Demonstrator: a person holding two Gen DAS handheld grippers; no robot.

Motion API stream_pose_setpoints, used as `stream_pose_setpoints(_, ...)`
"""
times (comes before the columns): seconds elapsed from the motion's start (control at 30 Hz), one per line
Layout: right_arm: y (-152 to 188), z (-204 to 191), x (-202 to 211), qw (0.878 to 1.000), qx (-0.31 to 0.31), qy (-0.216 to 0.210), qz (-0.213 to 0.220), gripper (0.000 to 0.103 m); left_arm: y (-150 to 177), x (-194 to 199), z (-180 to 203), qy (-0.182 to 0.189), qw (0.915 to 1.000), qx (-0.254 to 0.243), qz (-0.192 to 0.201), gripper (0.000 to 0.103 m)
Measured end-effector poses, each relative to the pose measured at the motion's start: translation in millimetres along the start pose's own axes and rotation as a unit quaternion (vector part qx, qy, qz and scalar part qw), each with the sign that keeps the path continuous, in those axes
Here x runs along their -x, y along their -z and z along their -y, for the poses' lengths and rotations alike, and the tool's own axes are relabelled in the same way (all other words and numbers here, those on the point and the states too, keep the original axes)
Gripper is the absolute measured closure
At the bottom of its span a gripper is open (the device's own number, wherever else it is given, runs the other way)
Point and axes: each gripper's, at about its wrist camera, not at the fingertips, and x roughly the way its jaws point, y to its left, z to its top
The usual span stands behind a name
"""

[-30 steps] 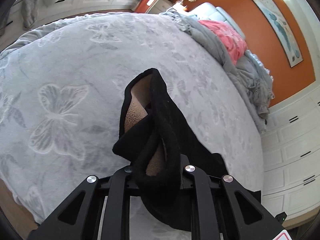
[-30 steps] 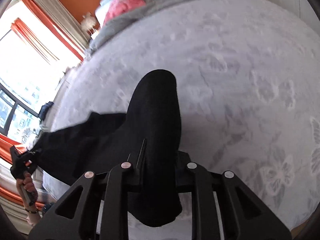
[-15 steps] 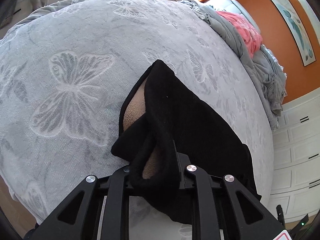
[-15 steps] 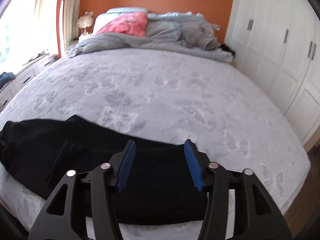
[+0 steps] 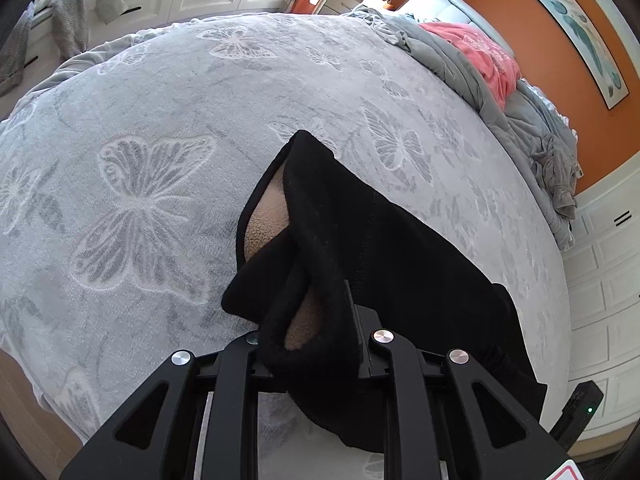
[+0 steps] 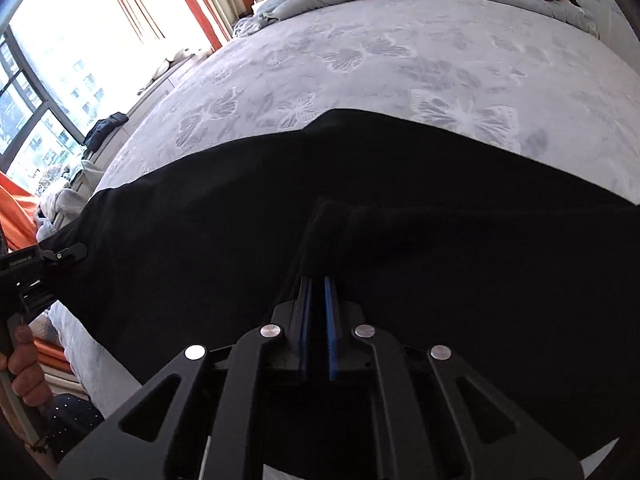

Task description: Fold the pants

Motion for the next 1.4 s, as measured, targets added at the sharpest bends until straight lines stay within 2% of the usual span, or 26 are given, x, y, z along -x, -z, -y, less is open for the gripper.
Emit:
stream_pose_setpoints(0.1,-7.7,-7.7,13.0,1.000,0.007,-0.026,0.000,0.098,-1.0,-1.0,0.2,-0.002,1.0000,0.000,-0.002,0.088)
stream_pose_setpoints(0.2,4.2,-21.5,-8.7,0.998,0.050,0.003,-0.032,0.098,-1.4,-1.8,1.7,-0.005,1.0000,-0.002,-0.002,0.088)
stream_pose_setpoints(0.27,7.6,-31.7,-7.5,0.997,0.078,0.024,-0.012,0.097,-0.9,-2.7,2.0,-0.009,0.9999,-0.003,-0.003,0.088)
stream_pose_setpoints(0.3,5.0,-33.9,0.8,0.997,0.074,0.021,-0.010,0.094,-0.8,-3.8,2.9,-0.012,0.9999,-0.002,-0.003,0.088)
stream_pose_setpoints(0.4,-2.6,-23.3,33.6,0.998,0.021,-0.056,0.012,0.094,1.0,-3.0,4.8,-0.018,0.9998,-0.005,0.002,0.088)
stream_pose_setpoints(0.47,-3.7,-16.6,54.7,0.998,0.023,-0.049,0.032,0.093,2.4,-2.8,8.2,-0.025,0.9996,-0.009,0.007,0.088)
stream_pose_setpoints(0.5,-2.8,-13.5,64.8,0.998,0.035,-0.028,0.043,0.090,3.0,-2.7,10.5,-0.028,0.9995,-0.012,0.011,0.088)
stream_pose_setpoints(0.57,2.7,-4.9,85.3,0.996,0.059,0.021,0.063,0.076,4.4,-1.9,16.5,-0.035,0.9990,-0.021,0.018,0.088)
stream_pose_setpoints(0.6,7.0,0.3,95.2,0.995,0.064,0.039,0.069,0.061,4.9,-0.4,20.0,-0.038,0.9987,-0.025,0.023,0.088)
stream_pose_setpoints(0.63,11.4,10.1,107.4,0.994,0.062,0.053,0.079,0.055,5.7,3.1,25.9,-0.040,0.9982,-0.033,0.029,0.089)
stream_pose_setpoints(0.7,20.4,32.3,130.1,0.994,0.043,0.049,0.092,0.055,9.0,19.9,45.3,-0.036,0.9966,-0.056,0.048,0.089)
stream_pose_setpoints(0.8,28.3,73.3,154.2,0.993,0.001,0.041,0.107,0.055,24.7,59.5,102.6,0.004,0.9910,-0.110,0.077,0.089)
stream_pose_setpoints(0.87,31.8,100.8,166.4,0.992,-0.036,0.038,0.115,0.055,43.3,84.5,155.9,0.040,0.9817,-0.162,0.093,0.089)
stream_pose_setpoints(0.93,36.9,125.9,177.3,0.989,-0.069,0.043,0.121,0.055,69.4,101.1,209.5,0.062,0.9689,-0.216,0.104,0.088)
stream_pose_setpoints(1.0,45.6,149.9,187.3,0.986,-0.100,0.036,0.126,0.055,100.7,99.7,256.6,0.078,0.9565,-0.265,0.093,0.084)
stream_pose_setpoints(1.03,49.9,162.4,190.3,0.985,-0.117,0.026,0.125,0.055,116.7,91.5,273.9,0.083,0.9521,-0.282,0.084,0.078)
stream_pose_setpoints(1.07,54.2,173.5,192.4,0.984,-0.132,0.014,0.122,0.055,134.0,76.7,289.4,0.089,0.9471,-0.301,0.068,0.055)
stream_pose_setpoints(1.1,58.5,181.5,192.9,0.983,-0.143,0.005,0.118,0.055,149.9,58.9,297.6,0.090,0.9446,-0.312,0.049,0.041)
stream_pose_setpoints(1.13,62.6,188.7,193.1,0.982,-0.153,-0.004,0.112,0.054,164.1,39.1,301.8,0.091,0.9441,-0.316,0.026,0.031)
stream_pose_setpoints(1.23,72.4,199.3,194.6,0.982,-0.164,-0.020,0.096,0.053,198.2,-3.9,286.4,0.096,0.9510,-0.291,-0.039,0.032)
stream_pose_setpoints(1.27,74.3,199.6,195.5,0.982,-0.162,-0.020,0.090,0.050,203.6,-6.7,274.8,0.114,0.9517,-0.280,-0.051,0.032)
stream_pose_setpoints(1.33,74.4,196.1,197.1,0.984,-0.156,-0.026,0.083,0.039,204.5,1.9,254.2,0.143,0.9507,-0.270,-0.053,0.032)
stream_pose_setpoints(1.4,69.8,188.7,193.9,0.985,-0.149,-0.041,0.078,0.039,194.2,22.6,238.2,0.171,0.9491,-0.262,-0.031,0.027)
